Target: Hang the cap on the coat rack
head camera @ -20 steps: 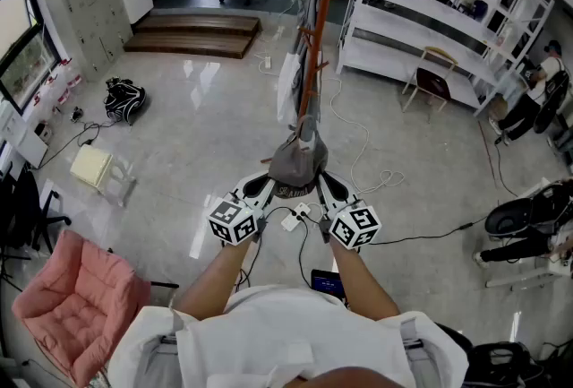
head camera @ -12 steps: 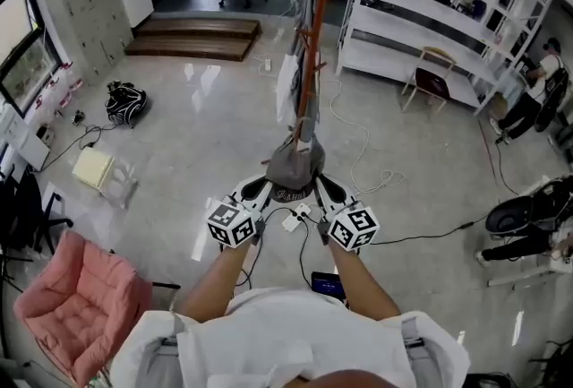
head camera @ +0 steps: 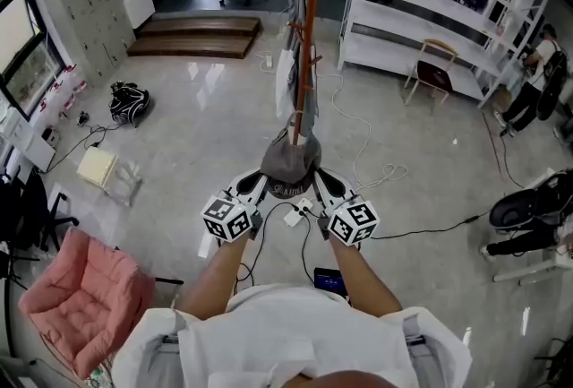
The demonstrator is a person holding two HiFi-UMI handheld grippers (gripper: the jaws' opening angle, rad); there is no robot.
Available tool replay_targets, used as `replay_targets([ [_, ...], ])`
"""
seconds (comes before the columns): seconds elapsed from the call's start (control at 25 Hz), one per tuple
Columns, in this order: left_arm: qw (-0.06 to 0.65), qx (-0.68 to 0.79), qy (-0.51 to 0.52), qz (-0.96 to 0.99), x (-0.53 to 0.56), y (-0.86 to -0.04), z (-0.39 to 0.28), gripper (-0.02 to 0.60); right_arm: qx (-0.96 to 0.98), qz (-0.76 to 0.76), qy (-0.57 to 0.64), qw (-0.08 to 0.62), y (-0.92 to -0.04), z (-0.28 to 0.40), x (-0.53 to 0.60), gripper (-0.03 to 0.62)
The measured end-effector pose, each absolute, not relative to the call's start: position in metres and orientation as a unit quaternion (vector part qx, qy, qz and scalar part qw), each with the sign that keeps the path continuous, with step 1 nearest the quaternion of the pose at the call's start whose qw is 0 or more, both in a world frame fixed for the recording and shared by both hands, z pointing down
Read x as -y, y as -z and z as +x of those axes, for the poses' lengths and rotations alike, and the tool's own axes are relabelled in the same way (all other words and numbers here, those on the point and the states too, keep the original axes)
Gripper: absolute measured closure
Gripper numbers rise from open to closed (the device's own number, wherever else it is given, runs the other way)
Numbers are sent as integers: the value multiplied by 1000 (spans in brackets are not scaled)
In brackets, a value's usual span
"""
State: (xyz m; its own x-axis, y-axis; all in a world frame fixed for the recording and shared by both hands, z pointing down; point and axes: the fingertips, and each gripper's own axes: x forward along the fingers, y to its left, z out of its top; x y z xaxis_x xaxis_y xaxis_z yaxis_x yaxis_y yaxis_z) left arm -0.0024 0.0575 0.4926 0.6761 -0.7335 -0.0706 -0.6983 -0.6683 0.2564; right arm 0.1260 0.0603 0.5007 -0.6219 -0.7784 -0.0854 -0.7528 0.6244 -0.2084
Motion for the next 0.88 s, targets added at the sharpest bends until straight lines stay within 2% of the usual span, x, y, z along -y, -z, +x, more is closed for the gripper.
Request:
replay_targets([
  [0.36,119,410,80,901,-57,-503,29,563,-909,-399,90,83,-510,157,-53,568],
  [0.88,146,391,97,903,2,-517,2,563,-905,-403,111,73,-524,127,3,568],
])
